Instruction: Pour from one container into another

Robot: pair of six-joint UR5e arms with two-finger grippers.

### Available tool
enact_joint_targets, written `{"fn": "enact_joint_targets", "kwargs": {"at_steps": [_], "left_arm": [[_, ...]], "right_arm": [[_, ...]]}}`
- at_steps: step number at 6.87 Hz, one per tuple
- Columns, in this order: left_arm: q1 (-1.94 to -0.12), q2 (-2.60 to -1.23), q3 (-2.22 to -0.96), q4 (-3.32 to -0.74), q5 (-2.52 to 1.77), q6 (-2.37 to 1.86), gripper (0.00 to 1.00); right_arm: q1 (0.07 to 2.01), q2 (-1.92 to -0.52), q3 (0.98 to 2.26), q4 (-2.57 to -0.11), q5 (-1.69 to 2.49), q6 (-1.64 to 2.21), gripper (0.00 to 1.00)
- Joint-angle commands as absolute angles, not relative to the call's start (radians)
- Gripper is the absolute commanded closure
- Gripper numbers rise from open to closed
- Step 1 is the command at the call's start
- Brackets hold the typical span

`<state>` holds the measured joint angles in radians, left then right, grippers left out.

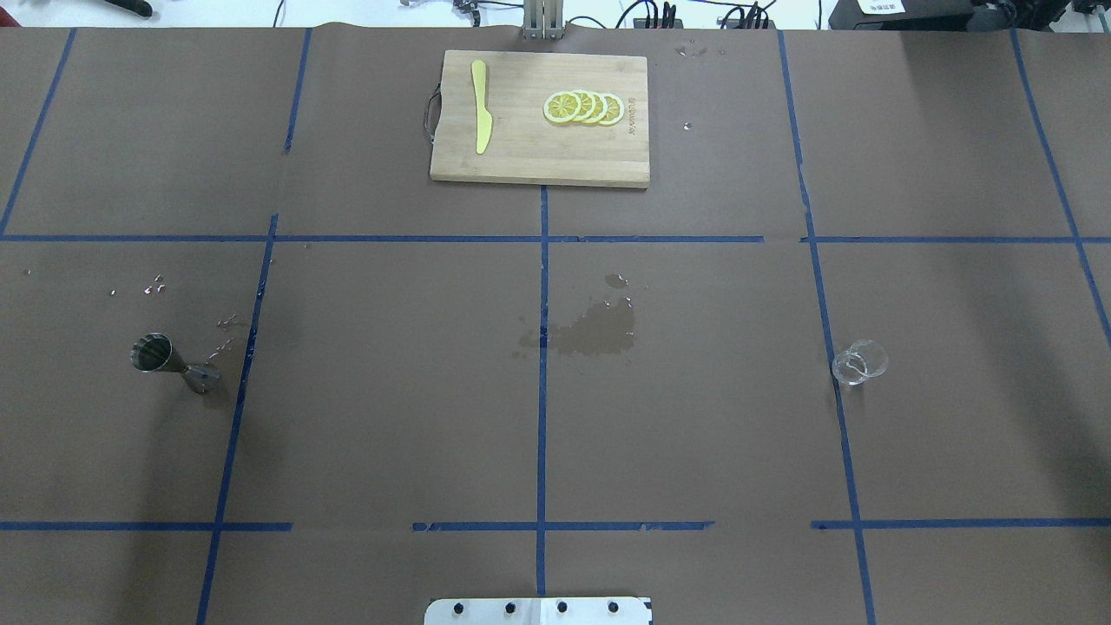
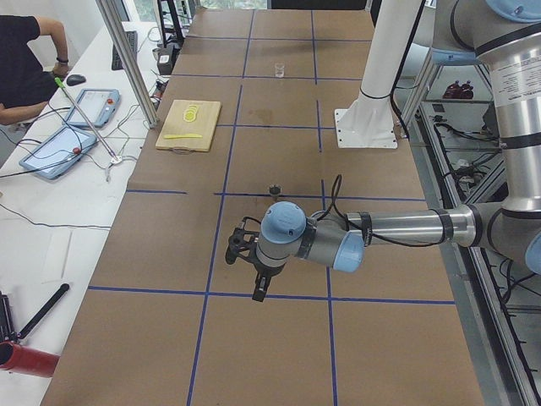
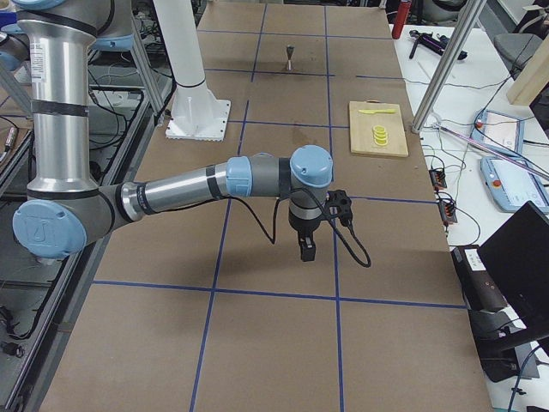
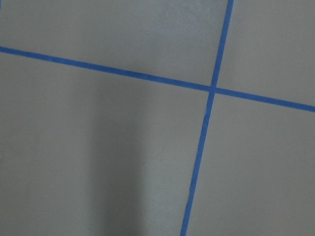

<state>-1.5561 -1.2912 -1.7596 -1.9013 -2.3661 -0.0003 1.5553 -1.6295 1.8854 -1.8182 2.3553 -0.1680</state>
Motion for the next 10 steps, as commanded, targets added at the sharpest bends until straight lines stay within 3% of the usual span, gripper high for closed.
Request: {"fn": "enact_joint_targets", "kwargs": {"at_steps": [1,2,10], "left_arm": [[-1.533,-1.307,-1.817,-1.689,-2.367,0.002,0.00],[-1.539,-1.307,-1.866,-1.595,-2.359,0.005,0.00],[-1.549,-1.285,-1.865,-1.675,-2.358,0.078,0.00]], "right_arm": [[1.522,-1.647,1.871,-1.815,2.355,-0.170,0.00],[1.520,-1.647,1.867,-1.815,2.347,-0.173,0.00],[1.522,-1.677,1.861,-1.777,2.344,-0.173,0.00]]}}
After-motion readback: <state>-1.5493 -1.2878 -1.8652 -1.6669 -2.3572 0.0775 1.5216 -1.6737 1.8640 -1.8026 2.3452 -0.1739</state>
